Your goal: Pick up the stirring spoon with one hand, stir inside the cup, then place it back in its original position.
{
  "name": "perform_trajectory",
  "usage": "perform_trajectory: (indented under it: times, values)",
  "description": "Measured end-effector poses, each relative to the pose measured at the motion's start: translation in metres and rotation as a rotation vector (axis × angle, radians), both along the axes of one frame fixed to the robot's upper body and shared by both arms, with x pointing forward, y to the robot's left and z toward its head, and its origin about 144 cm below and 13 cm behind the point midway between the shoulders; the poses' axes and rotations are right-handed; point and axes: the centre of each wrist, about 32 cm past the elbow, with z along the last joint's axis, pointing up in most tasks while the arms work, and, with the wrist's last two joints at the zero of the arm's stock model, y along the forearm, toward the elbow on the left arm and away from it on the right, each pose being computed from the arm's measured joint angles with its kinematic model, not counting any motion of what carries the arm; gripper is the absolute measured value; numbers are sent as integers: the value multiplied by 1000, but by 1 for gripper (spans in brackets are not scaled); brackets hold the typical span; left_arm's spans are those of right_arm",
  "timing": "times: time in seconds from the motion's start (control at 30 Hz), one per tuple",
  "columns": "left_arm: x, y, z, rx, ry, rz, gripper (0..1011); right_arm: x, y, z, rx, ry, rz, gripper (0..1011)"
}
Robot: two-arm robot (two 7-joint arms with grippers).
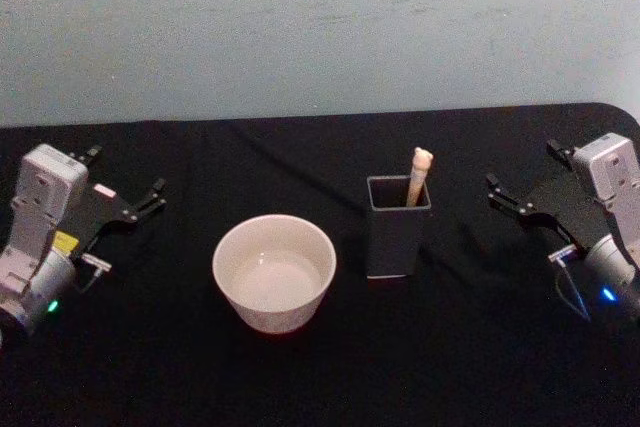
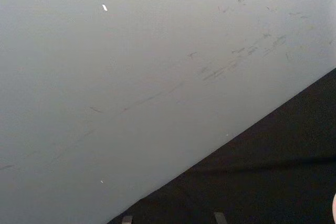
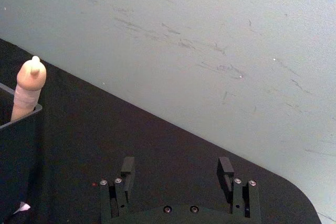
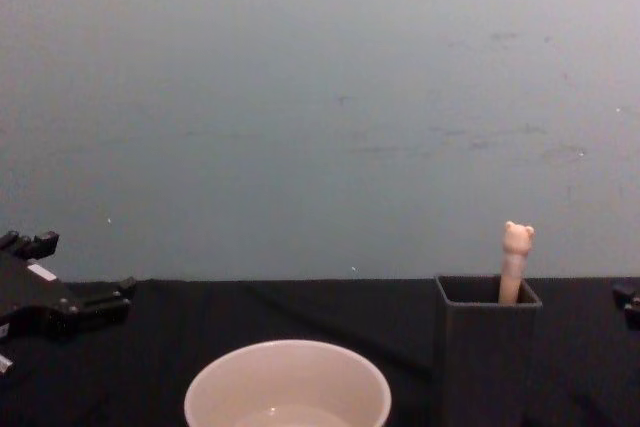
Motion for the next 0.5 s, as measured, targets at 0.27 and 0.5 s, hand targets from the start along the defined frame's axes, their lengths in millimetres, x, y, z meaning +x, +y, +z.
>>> perform_trajectory:
  times: [0.27,0.5]
  values:
    - [0,0,0,0,0,0,1001,0,0,0,0,0,0,1000]
    - [0,0,0,0,0,0,1001,0,0,0,0,0,0,1000]
